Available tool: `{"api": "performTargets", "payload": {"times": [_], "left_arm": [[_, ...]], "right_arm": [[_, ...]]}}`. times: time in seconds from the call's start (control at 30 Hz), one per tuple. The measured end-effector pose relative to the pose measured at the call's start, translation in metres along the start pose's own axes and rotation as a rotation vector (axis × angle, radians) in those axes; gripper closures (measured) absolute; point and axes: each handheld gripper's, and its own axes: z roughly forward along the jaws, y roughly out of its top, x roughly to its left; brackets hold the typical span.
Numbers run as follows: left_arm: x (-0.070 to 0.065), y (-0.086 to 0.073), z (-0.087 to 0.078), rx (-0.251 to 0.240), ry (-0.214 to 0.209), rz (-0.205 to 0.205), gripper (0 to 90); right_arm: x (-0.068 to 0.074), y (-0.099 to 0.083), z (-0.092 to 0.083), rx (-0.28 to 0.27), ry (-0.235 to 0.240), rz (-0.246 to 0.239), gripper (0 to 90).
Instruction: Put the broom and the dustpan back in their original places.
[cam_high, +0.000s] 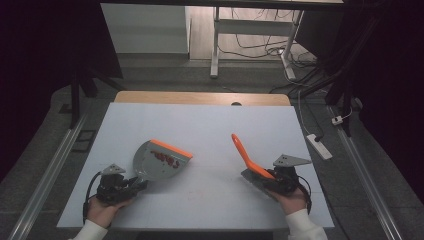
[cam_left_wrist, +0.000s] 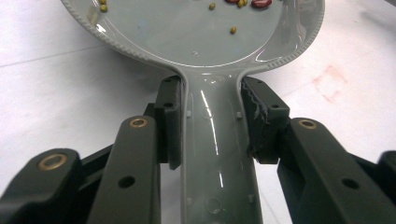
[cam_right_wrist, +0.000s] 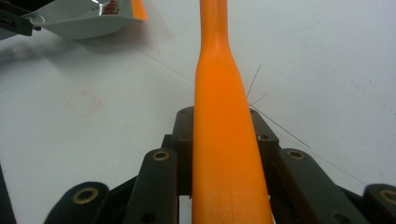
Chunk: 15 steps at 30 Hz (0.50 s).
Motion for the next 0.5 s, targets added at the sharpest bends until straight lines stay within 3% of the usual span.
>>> {"api": "performTargets", "payload": {"times": [0.5], "left_arm": [[0.0037,-0.0038,0.0016,-0.057,0.115,-0.122,61.9]], "right_arm": [[0.0036,-0.0027,-0.0036,0.013,0.021,0.021,70.0]]}}
